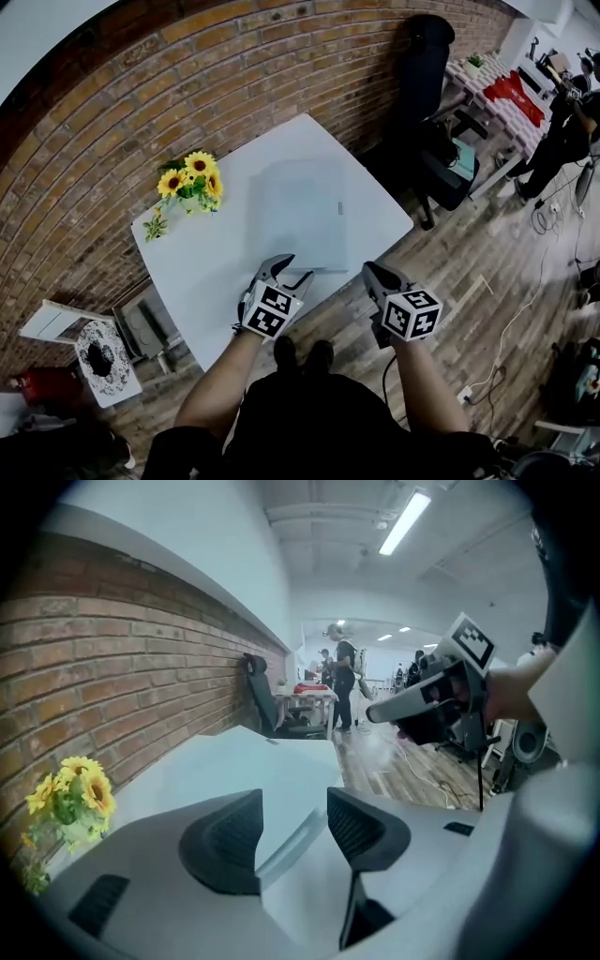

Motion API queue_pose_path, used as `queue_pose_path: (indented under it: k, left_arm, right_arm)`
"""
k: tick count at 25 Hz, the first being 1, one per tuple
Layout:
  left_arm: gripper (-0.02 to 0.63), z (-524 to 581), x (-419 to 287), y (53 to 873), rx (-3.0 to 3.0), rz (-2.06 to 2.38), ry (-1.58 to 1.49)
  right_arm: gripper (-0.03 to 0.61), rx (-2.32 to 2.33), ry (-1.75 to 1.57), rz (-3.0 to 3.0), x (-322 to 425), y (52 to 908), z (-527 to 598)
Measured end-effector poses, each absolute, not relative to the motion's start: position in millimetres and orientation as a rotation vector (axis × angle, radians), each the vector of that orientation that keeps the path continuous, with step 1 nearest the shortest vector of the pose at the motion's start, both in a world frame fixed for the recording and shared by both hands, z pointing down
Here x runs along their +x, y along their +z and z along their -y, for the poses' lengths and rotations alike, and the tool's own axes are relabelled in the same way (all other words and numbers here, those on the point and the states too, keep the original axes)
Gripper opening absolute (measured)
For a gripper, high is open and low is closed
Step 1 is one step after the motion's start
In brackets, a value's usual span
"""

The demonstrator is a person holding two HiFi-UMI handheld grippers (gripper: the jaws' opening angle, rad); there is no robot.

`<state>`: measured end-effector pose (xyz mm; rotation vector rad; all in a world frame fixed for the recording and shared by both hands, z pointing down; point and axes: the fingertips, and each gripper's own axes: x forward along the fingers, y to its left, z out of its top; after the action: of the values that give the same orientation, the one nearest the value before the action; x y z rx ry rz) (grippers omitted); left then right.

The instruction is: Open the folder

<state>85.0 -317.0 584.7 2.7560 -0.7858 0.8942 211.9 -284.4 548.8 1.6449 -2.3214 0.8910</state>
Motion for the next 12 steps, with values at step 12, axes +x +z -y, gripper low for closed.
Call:
queue_pose_path:
  k: [12]
  left_arm:
    - [0.305, 318.2, 141.8, 632.0, 2.880, 0.576, 1.288]
  right_arm:
    - [0.034, 1.679, 0.977, 2.298, 212.1, 570.0, 280.6]
